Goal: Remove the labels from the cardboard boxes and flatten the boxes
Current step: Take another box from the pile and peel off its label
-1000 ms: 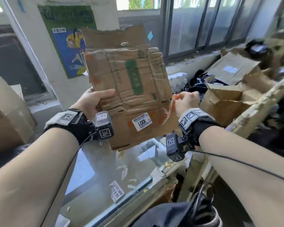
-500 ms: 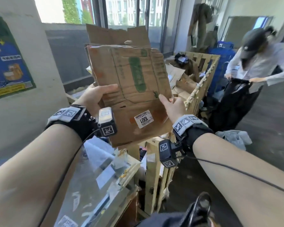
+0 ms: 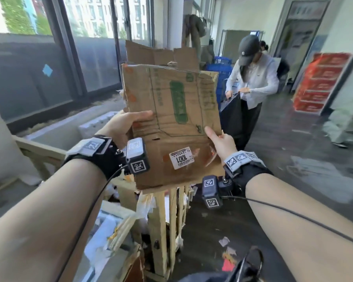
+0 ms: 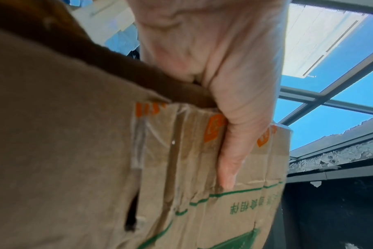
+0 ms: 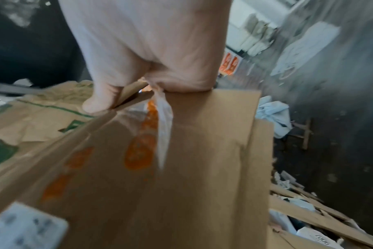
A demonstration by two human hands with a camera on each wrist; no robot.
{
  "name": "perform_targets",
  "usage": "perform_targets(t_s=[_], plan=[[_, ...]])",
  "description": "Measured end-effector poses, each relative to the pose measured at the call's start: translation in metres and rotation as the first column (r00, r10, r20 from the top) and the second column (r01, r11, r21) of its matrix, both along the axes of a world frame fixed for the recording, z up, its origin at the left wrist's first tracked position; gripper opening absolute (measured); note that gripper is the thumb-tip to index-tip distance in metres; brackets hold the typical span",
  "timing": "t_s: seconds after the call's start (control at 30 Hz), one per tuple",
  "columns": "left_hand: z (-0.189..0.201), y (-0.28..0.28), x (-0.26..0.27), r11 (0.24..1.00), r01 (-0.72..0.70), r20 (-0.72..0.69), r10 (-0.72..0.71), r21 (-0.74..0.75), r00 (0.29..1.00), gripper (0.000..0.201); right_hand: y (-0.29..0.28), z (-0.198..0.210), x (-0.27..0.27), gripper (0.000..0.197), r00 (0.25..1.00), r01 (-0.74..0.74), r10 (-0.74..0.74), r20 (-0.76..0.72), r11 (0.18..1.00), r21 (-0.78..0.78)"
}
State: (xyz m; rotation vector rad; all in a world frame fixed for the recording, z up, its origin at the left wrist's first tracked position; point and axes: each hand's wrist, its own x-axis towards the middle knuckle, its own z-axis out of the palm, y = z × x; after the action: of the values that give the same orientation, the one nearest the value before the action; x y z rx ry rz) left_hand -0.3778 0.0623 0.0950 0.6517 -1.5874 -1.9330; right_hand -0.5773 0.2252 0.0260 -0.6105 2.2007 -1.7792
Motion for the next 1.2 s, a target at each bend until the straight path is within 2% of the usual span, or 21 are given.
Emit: perform_targets(t_s=[0.03,0.1,0.13,0.17,0.33,0.5,0.57,0.6,0.63,0.73,0.77,0.93,1.0,1.07,1.1,1.13,1.17,1.2], plan=[[0.0,0.003,-0.005,0.999,0.034,-0.002,-0.034,-0.006,0.999,0.02,0.006,-0.002,-0.001,0.061,0.998,-0.007,0.009,0.067,1.0,-0.023],[-0.001,0.009,-0.013,0.994,0.111,-0.006,-0.111,-0.006,0.994,0.025,0.015,-0.007,-0.003,0.1,0.976,-0.02,0.034,0.216,0.998,-0.066],[-0.001,0.011,-0.015,0.99,0.141,-0.003,-0.141,-0.014,0.99,0.026,0.019,-0.013,-0.007,0.11,0.963,-0.031,0.057,0.265,0.994,-0.103],[0.0,0.013,-0.018,0.985,0.168,0.0,-0.168,-0.033,0.986,0.026,0.022,-0.018,-0.012,0.109,0.953,-0.044,0.086,0.291,0.988,-0.146],[0.005,0.014,-0.023,0.965,0.257,0.053,-0.254,-0.051,0.966,0.033,0.045,-0.022,0.0,0.065,0.895,-0.082,0.204,0.396,0.949,-0.304],[0.004,0.017,-0.03,0.954,0.297,0.127,-0.301,0.048,0.945,0.022,0.056,-0.028,-0.002,0.043,0.897,-0.024,0.161,0.411,0.948,-0.318],[0.002,0.021,-0.038,0.954,0.294,0.141,-0.301,0.065,0.943,0.03,0.062,-0.03,-0.005,0.022,0.906,0.016,0.124,0.403,0.945,-0.327],[0.001,0.024,-0.043,0.954,0.293,0.142,-0.299,0.064,0.944,0.038,0.065,-0.032,-0.008,0.021,0.91,0.042,0.106,0.402,0.939,-0.342],[-0.001,0.027,-0.051,0.954,0.293,0.141,-0.3,0.065,0.944,0.048,0.069,-0.035,-0.011,0.031,0.913,0.07,0.078,0.4,0.937,-0.343],[-0.002,0.039,-0.07,0.953,0.295,0.157,-0.302,0.067,0.94,0.059,0.076,-0.052,-0.023,0.09,0.918,0.146,0.004,0.397,0.926,-0.347],[-0.003,0.042,-0.077,0.951,0.3,0.172,-0.308,0.072,0.936,0.06,0.08,-0.059,-0.028,0.096,0.911,0.17,-0.009,0.413,0.919,-0.355],[-0.016,0.057,-0.122,0.941,0.332,0.182,-0.337,0.061,0.924,0.051,0.105,-0.075,-0.047,0.088,0.867,0.274,-0.086,0.491,0.905,-0.325],[-0.024,0.063,-0.136,0.944,0.326,0.159,-0.329,0.046,0.931,0.049,0.113,-0.077,-0.051,0.072,0.85,0.289,-0.111,0.515,0.915,-0.281],[-0.039,0.064,-0.155,0.946,0.319,0.168,-0.325,0.063,0.931,0.059,0.122,-0.082,-0.059,0.057,0.835,0.301,-0.141,0.531,0.926,-0.227],[-0.049,0.063,-0.166,0.947,0.313,0.188,-0.321,0.069,0.928,0.069,0.127,-0.087,-0.066,0.061,0.827,0.308,-0.163,0.538,0.932,-0.19],[-0.059,0.065,-0.178,0.948,0.308,0.213,-0.318,0.079,0.924,0.076,0.133,-0.096,-0.075,0.072,0.819,0.311,-0.184,0.543,0.938,-0.15],[-0.067,0.066,-0.185,0.952,0.293,0.227,-0.305,0.085,0.925,0.07,0.137,-0.103,-0.082,0.086,0.815,0.309,-0.207,0.542,0.945,-0.103],[-0.076,0.07,-0.193,0.956,0.281,0.247,-0.294,0.089,0.923,0.054,0.142,-0.114,-0.092,0.096,0.804,0.308,-0.239,0.544,0.95,-0.038]])
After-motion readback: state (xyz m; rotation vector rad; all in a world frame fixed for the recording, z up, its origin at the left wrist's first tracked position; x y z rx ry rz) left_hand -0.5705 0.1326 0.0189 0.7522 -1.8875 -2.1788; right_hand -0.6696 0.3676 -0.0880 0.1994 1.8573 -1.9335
